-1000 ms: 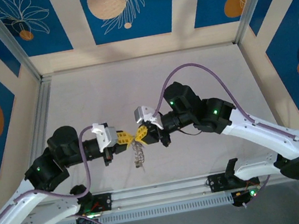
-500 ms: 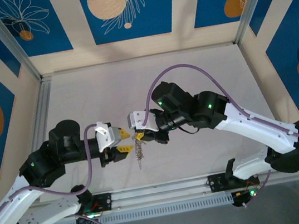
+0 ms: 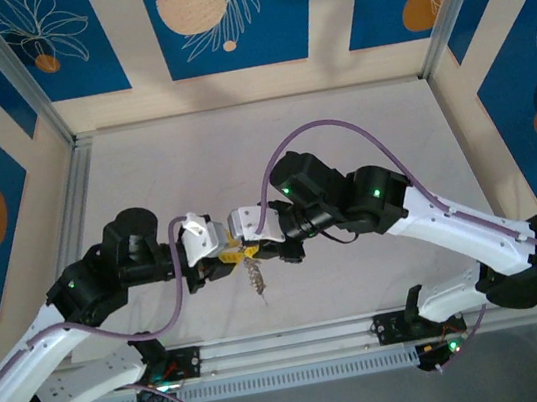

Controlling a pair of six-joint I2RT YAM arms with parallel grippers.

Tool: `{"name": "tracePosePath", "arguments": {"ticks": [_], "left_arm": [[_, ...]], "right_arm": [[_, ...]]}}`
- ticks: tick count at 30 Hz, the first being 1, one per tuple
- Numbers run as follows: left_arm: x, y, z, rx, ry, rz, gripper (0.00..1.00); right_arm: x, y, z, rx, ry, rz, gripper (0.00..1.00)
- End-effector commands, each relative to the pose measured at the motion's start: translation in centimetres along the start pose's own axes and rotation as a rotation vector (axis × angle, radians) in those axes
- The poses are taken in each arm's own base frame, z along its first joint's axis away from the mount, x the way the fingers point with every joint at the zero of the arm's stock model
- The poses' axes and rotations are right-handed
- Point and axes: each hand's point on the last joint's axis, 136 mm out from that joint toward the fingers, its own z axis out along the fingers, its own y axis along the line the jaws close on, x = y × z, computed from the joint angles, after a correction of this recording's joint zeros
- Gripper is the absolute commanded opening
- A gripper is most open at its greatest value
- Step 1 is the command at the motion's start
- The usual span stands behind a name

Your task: Put the keys on the keyring

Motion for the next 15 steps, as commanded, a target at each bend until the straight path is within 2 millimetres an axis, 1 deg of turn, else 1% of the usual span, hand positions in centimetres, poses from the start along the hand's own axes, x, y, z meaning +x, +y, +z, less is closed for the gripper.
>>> {"name": "tracePosePath", "arguments": {"ticks": [1,4,5,7,11,12,15], "left_arm": [[-0.2,0.35,0.4,-0.007,-0.004,0.016,0.26],[0.23,0.63,0.66,-0.02,0.009,0.013,0.29],[0.25,0.61,0.69,-0.019,0.007,0.014,0.28],[0.15,0.44,0.79,-0.008,-0.001,0.014,0.18],[0.23,0.56,0.88,-0.014,-0.002,0.01,0.09],[0.28,0.57,0.91,-0.014,-0.002,0.01,0.01],[0.07,-0.07,0.81,0.02,-0.015,0.01,0.0]], "right_arm": [[-1.52,0.38,-0.5,-0.011,-0.055,-0.026,0.0],[-1.79,0.49,-0.55,-0.017,-0.073,-0.027,0.0],[-1.87,0.54,-0.54,-0.019,-0.077,-0.026,0.0],[-1.88,0.58,-0.44,-0.025,-0.078,-0.021,0.0],[-1.97,0.72,-0.49,-0.028,-0.089,-0.016,0.0],[-2.07,0.69,-0.6,-0.024,-0.098,-0.016,0.0],[-2.25,0.6,-0.86,-0.016,-0.113,-0.012,0.0]]}}
